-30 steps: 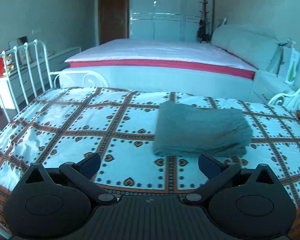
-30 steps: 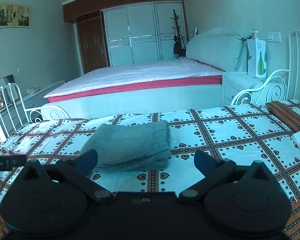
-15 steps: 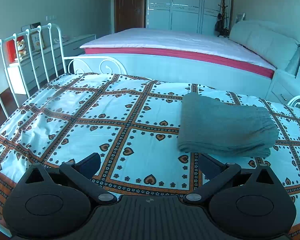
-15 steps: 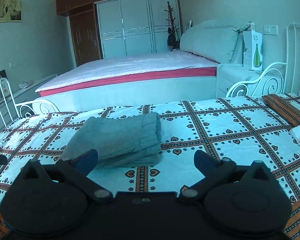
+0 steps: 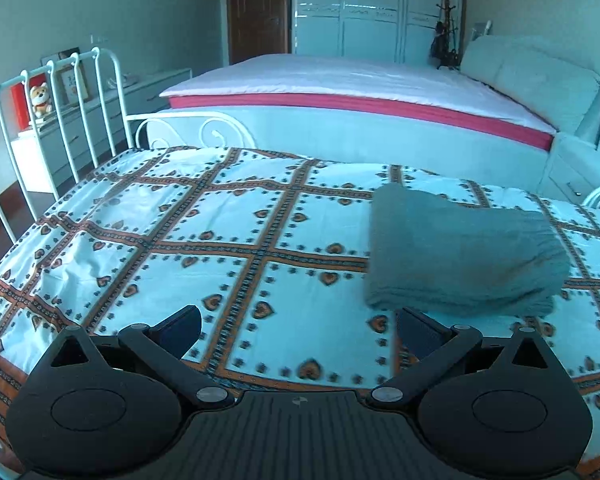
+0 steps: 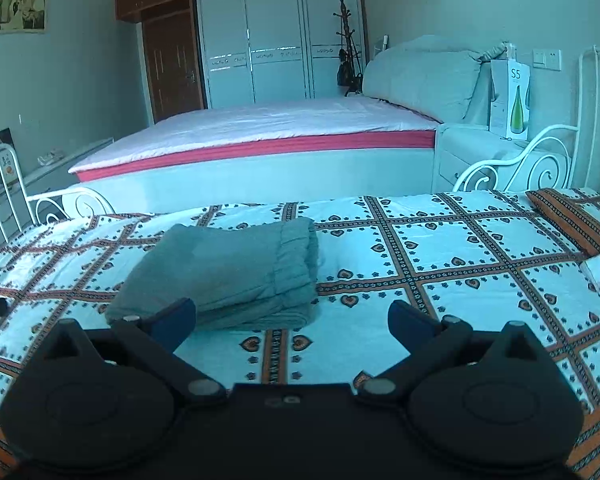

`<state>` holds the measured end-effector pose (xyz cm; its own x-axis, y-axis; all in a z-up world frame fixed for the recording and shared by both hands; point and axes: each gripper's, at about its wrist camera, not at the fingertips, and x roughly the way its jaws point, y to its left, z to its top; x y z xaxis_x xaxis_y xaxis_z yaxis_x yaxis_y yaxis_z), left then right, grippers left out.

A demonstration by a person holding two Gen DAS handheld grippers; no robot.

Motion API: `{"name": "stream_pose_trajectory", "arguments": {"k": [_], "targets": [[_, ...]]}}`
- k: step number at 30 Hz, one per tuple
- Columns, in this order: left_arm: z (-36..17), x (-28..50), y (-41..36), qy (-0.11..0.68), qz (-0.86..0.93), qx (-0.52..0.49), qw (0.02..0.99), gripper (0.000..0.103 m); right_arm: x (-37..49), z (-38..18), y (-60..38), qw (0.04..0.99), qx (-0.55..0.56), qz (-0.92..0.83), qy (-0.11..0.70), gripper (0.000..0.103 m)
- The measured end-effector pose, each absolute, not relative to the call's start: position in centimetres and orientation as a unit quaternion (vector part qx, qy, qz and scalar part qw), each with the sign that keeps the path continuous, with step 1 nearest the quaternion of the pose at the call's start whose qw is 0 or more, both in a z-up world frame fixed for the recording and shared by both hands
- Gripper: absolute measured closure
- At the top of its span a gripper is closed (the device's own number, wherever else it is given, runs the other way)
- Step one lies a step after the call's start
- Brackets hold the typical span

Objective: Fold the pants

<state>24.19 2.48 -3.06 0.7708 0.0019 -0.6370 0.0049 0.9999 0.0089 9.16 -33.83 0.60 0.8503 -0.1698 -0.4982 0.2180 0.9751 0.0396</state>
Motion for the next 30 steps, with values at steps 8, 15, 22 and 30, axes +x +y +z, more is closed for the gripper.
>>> {"name": "stream_pose_trajectory", "arguments": {"k": [8, 15, 22, 30], "targets": [[-6.0, 31.3, 15.3, 0.328, 0.137, 0.031, 0.934, 0.0, 11.9, -1.9, -45.1, 0.948, -0.02, -0.18, 0.264, 0.006], [-11.9, 36.1, 29.9, 0.354, 0.267, 0.009, 0.896, 0.0, 12.9, -6.9, -55.5, 0.915, 0.036, -0.287, 0.283, 0.006], [-16.0, 37.4, 33.7, 0.369, 0.302, -0.015, 0.879, 0.0, 12.7, -9.5, -58.9, 0.888, 0.103, -0.333, 0.3, 0.006], [-16.1, 39.0, 29.4, 0.37, 0.237, -0.005, 0.898, 0.0, 14.2, -9.3, -57.1, 0.895, 0.079, -0.308, 0.313, 0.006]]}}
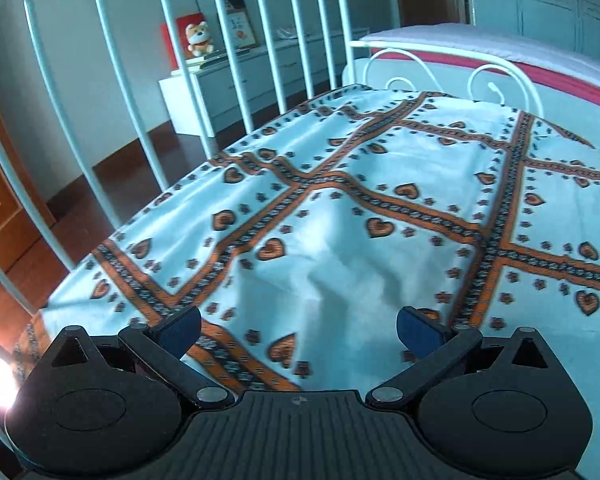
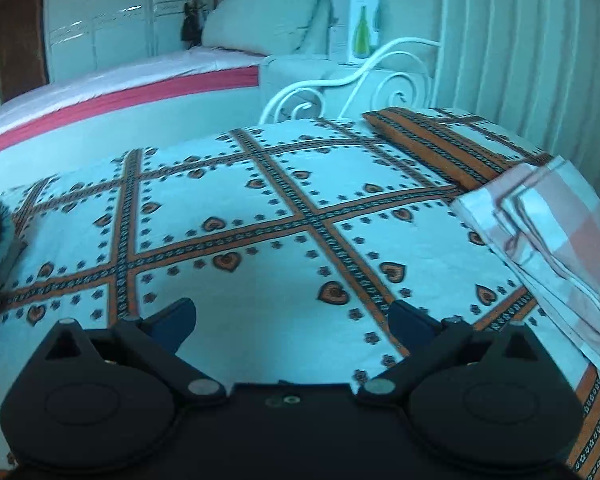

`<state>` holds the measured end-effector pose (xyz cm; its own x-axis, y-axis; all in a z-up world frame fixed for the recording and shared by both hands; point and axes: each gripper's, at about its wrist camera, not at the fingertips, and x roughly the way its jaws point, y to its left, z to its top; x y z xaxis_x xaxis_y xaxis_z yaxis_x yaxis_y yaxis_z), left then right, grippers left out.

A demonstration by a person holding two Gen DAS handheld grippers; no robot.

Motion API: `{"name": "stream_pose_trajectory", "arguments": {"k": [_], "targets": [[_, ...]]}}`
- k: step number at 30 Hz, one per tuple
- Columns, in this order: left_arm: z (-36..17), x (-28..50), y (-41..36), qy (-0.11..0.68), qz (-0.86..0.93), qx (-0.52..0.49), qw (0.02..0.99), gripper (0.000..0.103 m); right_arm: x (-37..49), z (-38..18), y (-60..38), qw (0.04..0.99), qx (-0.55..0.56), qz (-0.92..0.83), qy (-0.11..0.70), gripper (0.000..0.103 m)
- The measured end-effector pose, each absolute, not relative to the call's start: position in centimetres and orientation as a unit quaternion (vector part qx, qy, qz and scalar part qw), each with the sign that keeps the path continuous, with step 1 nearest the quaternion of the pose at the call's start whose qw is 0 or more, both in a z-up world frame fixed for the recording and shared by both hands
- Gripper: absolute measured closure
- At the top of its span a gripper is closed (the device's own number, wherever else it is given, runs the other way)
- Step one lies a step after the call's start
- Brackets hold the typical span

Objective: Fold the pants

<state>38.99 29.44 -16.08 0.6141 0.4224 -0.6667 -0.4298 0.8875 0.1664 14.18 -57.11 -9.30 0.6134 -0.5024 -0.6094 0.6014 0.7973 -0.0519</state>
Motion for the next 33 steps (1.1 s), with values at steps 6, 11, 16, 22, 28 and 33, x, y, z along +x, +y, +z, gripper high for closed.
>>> {"name": "stream_pose_trajectory", "arguments": {"k": [6, 11, 16, 22, 28, 33], "targets": [[-15.6, 39.3, 27.1, 0.36, 0.203, 0.0, 0.911, 0.0, 14.6, -9.1, -56.4, 0.897, 0.073, -0.3, 0.315, 0.006], [-15.5, 39.5, 26.3, 0.359, 0.195, 0.002, 0.913, 0.0, 14.4, -9.3, -56.5, 0.895, 0.073, -0.304, 0.319, 0.006], [-14.5, 39.2, 25.1, 0.35, 0.19, -0.01, 0.917, 0.0, 14.3, -9.1, -56.4, 0.896, 0.075, -0.305, 0.314, 0.006], [-11.5, 36.7, 18.6, 0.331, 0.173, 0.005, 0.928, 0.0, 15.0, -7.2, -52.5, 0.922, 0.061, -0.243, 0.294, 0.006], [-7.3, 32.7, 6.5, 0.336, 0.029, 0.083, 0.938, 0.0, 14.8, -3.9, -42.6, 0.965, 0.041, -0.095, 0.243, 0.006], [-3.3, 27.3, -1.2, 0.315, -0.063, 0.083, 0.943, 0.0, 13.5, -1.5, -34.4, 0.975, 0.034, -0.004, 0.22, 0.006]]}}
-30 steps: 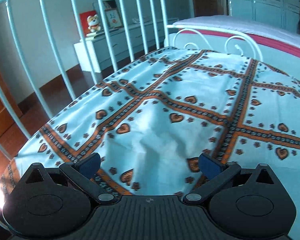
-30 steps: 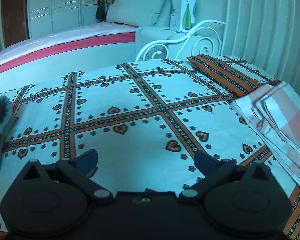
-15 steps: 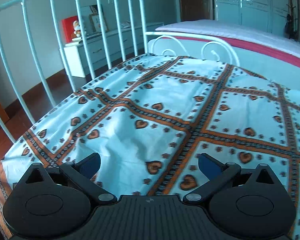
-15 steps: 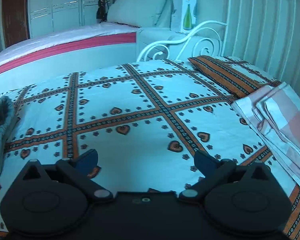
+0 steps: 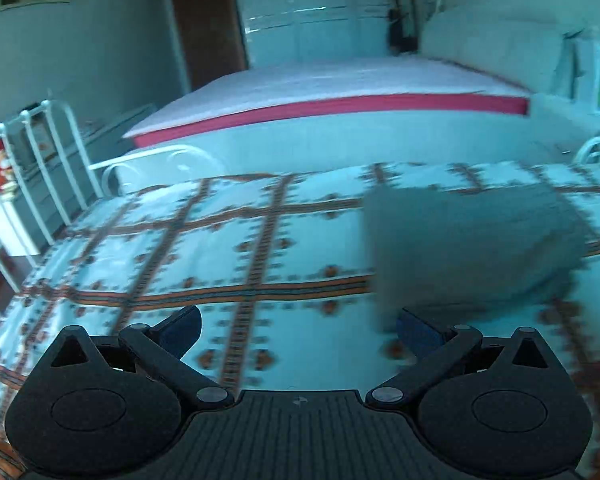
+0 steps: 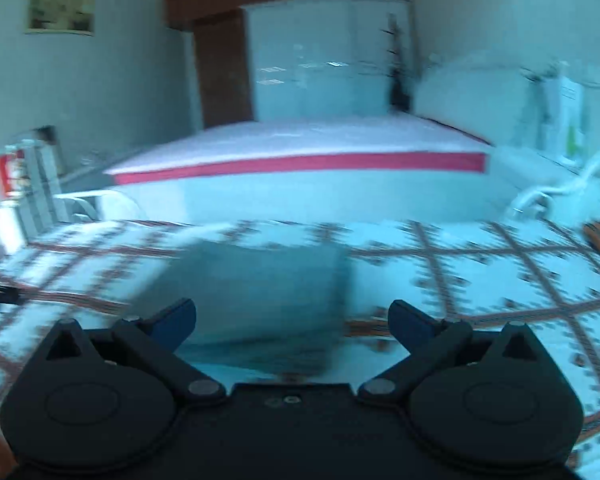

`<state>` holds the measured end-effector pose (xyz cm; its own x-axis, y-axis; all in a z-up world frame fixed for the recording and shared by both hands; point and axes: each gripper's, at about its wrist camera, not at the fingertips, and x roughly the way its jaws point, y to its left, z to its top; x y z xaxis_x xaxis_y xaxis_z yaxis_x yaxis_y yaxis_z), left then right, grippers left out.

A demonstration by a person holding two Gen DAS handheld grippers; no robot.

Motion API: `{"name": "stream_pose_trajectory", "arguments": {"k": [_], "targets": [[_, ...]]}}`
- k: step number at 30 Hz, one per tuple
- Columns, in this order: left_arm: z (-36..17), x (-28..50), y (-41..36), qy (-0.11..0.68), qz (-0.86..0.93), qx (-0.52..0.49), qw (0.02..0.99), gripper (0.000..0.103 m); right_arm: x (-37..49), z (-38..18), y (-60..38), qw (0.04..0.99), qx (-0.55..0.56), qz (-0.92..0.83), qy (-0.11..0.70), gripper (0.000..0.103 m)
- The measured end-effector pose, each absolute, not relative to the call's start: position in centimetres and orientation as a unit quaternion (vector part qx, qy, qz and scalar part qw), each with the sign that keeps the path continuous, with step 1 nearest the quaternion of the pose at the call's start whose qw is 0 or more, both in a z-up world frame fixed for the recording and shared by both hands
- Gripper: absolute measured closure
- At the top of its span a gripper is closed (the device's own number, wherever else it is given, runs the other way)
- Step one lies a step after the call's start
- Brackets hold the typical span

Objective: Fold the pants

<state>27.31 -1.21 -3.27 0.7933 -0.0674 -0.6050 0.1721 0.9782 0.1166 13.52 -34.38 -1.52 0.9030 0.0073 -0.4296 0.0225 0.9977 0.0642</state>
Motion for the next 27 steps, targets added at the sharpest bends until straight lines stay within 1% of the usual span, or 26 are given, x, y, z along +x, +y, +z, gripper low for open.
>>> {"name": "stream_pose_trajectory", "arguments": {"k": [3, 6, 12, 19, 27], "targets": [[-1.6, 25.0, -4.1, 0.318, -0.091, 0.063, 0.942, 0.0, 13.1, -0.1, -31.8, 0.974, 0.047, 0.016, 0.221, 0.006], [0.1, 23.0, -5.9, 0.295, -0.084, 0.071, 0.949, 0.0, 12.6, 1.6, -30.8, 0.976, 0.05, -0.001, 0.211, 0.006], [2.8, 20.6, -7.2, 0.278, -0.084, 0.06, 0.955, 0.0, 10.3, 4.6, -30.5, 0.982, 0.049, -0.046, 0.176, 0.006], [3.7, 18.4, -7.7, 0.269, -0.089, 0.054, 0.957, 0.0, 8.6, 5.0, -30.6, 0.983, 0.067, -0.051, 0.165, 0.006], [3.6, 18.4, -7.0, 0.269, -0.093, 0.021, 0.958, 0.0, 8.0, 5.1, -30.1, 0.982, 0.081, -0.052, 0.16, 0.006]]}}
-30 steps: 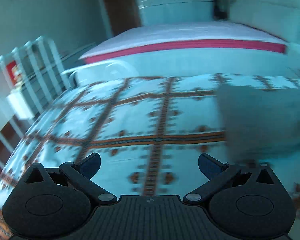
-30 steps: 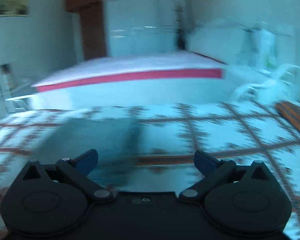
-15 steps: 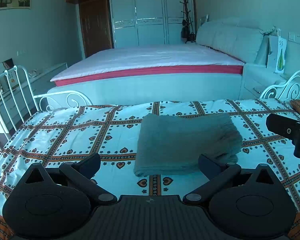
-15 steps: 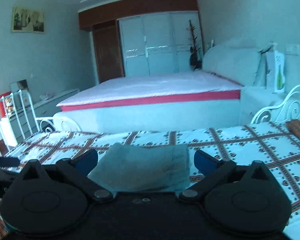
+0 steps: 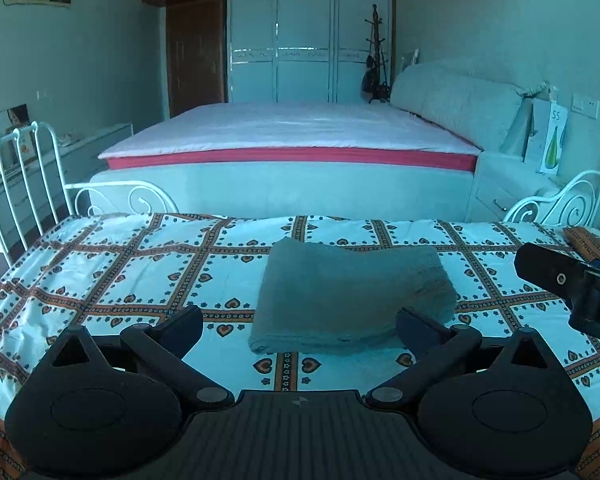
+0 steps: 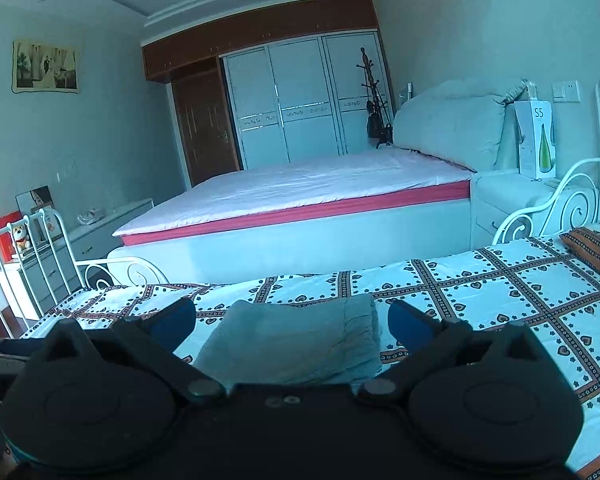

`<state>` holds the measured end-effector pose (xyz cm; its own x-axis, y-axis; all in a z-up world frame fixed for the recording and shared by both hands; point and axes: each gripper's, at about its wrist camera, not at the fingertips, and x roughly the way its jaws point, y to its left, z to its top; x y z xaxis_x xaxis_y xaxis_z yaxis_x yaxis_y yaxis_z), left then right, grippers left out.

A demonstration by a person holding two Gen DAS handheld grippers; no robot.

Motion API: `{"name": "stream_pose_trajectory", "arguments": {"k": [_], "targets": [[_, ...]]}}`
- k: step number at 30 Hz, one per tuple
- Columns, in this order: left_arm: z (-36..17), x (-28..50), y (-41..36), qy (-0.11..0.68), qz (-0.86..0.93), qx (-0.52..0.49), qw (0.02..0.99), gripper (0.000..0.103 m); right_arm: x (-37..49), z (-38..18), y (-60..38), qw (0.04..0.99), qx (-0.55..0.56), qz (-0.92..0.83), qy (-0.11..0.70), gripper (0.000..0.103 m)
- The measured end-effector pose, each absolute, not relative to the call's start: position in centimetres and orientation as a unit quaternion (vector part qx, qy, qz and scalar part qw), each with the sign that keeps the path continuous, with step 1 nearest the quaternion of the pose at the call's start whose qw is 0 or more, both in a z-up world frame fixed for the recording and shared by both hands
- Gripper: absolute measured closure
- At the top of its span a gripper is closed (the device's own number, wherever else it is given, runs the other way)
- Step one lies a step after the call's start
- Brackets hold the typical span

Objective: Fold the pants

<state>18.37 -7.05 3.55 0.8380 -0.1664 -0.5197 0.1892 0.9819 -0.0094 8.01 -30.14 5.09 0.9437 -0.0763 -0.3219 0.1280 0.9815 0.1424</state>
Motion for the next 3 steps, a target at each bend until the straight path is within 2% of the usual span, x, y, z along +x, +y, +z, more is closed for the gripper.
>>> {"name": "stream_pose_trajectory", "arguments": {"k": [3], "targets": [[3.45, 18.72, -7.33, 0.271, -0.091, 0.032, 0.958, 0.0, 8.18, 4.92, -30.06, 0.982, 0.081, -0.053, 0.163, 0.006]]}}
